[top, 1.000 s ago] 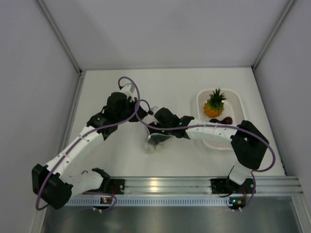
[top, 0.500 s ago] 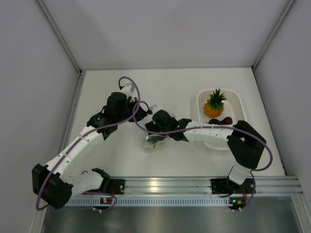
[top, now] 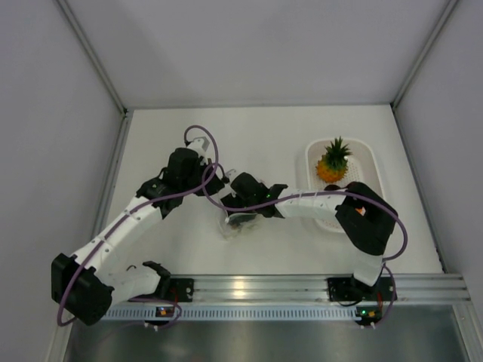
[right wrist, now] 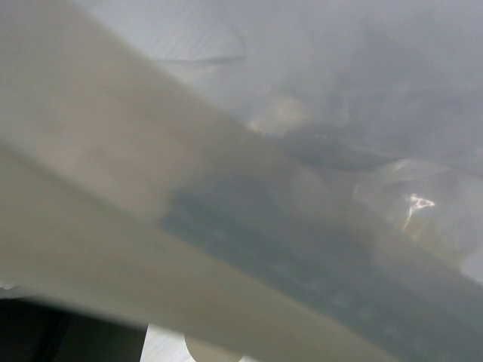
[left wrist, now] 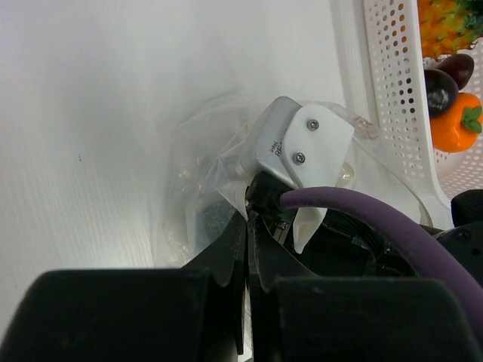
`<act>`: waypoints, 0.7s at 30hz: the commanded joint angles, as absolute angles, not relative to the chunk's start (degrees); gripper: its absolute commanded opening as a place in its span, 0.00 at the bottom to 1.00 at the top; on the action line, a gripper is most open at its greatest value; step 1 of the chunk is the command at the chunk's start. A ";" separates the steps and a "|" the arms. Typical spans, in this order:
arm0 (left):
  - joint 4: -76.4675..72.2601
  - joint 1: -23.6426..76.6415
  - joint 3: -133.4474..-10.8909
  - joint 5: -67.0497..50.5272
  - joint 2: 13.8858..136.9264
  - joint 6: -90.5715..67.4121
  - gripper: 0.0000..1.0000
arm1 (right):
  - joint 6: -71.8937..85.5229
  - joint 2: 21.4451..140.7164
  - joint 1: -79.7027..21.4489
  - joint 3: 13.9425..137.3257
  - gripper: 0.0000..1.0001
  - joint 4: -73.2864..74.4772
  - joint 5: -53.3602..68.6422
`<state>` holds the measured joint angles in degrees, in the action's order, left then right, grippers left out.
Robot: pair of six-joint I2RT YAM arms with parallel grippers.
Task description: Open the zip-top bag and remove the fake food
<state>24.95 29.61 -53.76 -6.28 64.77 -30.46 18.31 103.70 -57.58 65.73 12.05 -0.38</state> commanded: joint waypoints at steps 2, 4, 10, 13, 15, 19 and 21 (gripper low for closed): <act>20.13 30.06 -54.23 -8.17 63.81 -29.88 0.00 | 14.77 106.78 -58.62 68.90 0.76 16.43 3.34; 20.13 30.06 -54.23 -8.09 63.81 -29.62 0.00 | 14.68 106.53 -58.62 68.38 0.77 17.05 4.56; 20.13 29.97 -54.23 -8.09 64.07 -29.79 0.00 | 14.68 105.21 -58.71 67.59 0.78 17.84 4.92; 20.21 29.97 -54.23 -8.09 64.07 -29.79 0.00 | 14.68 105.21 -58.45 67.41 0.76 18.72 4.48; 20.13 30.06 -54.14 -7.91 63.90 -29.71 0.00 | 15.03 105.38 -58.18 67.06 0.72 18.46 3.78; 20.21 30.06 -54.14 -8.00 63.81 -29.53 0.00 | 16.26 104.33 -57.83 65.66 0.41 16.62 2.99; 20.21 30.06 -54.23 -8.17 63.81 -29.44 0.00 | 16.44 103.28 -57.74 65.65 0.38 16.26 2.64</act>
<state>26.57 29.45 -53.34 -6.15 64.77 -30.26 17.26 104.97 -57.47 66.76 14.63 1.80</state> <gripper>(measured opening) 0.019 0.641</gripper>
